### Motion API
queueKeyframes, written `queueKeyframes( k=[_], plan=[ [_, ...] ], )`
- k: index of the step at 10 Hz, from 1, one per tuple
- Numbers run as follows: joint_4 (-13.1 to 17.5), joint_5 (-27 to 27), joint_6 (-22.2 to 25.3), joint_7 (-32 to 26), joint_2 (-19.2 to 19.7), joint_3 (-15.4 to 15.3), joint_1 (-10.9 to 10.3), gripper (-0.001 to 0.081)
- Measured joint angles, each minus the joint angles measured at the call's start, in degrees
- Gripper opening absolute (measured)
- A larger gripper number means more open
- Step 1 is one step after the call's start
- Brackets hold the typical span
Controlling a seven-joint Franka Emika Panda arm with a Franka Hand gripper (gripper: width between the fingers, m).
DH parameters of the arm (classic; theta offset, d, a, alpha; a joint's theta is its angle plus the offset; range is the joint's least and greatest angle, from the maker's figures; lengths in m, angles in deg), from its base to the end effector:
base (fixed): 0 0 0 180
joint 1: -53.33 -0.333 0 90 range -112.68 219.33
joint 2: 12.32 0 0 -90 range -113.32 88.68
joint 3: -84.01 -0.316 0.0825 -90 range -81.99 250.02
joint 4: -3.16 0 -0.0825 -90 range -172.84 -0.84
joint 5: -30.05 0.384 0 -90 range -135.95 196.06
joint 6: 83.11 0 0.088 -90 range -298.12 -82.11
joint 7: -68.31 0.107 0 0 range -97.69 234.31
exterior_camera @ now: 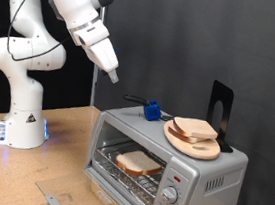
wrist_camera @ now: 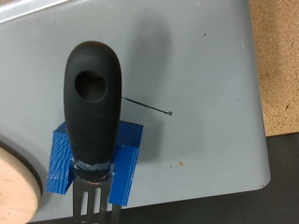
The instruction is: Make a piece of toast with the oven
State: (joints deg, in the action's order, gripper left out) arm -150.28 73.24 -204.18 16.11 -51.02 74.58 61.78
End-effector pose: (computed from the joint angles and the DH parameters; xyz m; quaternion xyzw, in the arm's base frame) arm 0.3562 0.0377 0.4539 -0.9252 -0.2535 -0.1750 0.2217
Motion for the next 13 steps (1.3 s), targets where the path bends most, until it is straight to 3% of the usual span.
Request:
queueKeyframes(
  k=[4, 6, 8, 11, 13],
  plan=[
    [-4.83, -0.10, 2.42, -6.02, -5.37, 7.34, 1.31, 0.0808],
    [-6.37, -1.81, 3.48, -6.19, -7.38, 9.62, 3.55, 0.0808],
    [-6.35, -2.14, 4.33, -6.19, -7.51, 10.13, 4.11, 0.0808],
    [-3.06, -6.73, 21.50, 4.73, -3.33, 11.91, 5.86, 0.0808],
    [0.52, -9.80, 31.52, 8.67, 2.73, 14.06, 7.33, 0.0808]
  ],
)
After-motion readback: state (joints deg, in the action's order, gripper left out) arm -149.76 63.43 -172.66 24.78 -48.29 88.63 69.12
